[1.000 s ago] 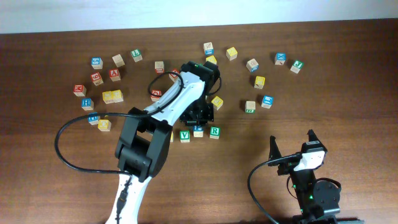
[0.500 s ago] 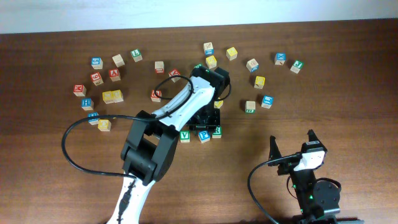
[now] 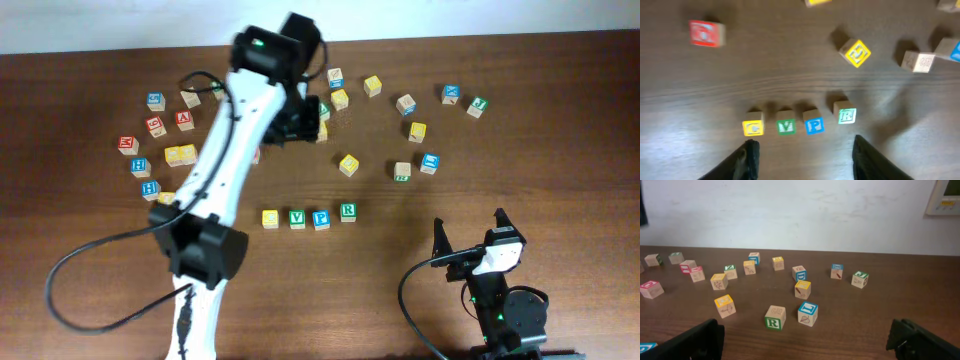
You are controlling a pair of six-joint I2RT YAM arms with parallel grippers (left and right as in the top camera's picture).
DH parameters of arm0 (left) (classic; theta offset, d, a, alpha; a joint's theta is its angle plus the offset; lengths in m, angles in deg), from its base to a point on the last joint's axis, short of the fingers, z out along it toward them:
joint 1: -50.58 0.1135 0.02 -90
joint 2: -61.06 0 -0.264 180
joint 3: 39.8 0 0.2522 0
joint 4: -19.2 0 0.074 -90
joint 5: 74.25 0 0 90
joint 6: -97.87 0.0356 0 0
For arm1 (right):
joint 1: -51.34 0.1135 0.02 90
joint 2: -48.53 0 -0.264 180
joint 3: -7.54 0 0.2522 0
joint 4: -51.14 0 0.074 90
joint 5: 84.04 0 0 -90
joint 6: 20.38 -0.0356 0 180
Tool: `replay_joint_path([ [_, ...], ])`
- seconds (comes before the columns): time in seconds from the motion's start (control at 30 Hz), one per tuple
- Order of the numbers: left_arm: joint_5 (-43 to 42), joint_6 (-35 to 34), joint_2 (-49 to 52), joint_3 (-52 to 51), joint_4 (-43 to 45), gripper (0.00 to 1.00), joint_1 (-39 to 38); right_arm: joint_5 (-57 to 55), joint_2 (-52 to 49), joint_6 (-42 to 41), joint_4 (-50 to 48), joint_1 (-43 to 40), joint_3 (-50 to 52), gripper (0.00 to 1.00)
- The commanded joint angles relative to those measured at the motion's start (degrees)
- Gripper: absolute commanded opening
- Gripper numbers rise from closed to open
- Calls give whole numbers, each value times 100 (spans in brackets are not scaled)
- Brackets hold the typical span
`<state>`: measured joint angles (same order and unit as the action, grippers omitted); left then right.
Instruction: Spell out CVPR
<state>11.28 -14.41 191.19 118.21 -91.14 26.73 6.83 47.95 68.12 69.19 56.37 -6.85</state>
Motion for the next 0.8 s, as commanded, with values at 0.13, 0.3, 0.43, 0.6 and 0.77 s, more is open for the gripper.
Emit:
replay_joint_path([
  [0.13, -24, 203, -1014, 92, -15, 99, 415, -68, 37, -22, 28, -28, 31, 98],
  [0.3, -83, 619, -1014, -527, -17, 99, 256, -68, 37, -22, 28, -28, 31, 98],
  [0.43, -66, 1169, -1281, -1193, -17, 99, 264, -68, 37, -22, 28, -28, 31, 98],
  [0.6, 4, 1147, -2253, -2514, 138, 99, 350, -68, 37, -22, 28, -28, 31, 98],
  [0.77, -44, 590, -2376, -3685, 1377, 99, 1600, -68, 37, -22, 31, -28, 31, 98],
])
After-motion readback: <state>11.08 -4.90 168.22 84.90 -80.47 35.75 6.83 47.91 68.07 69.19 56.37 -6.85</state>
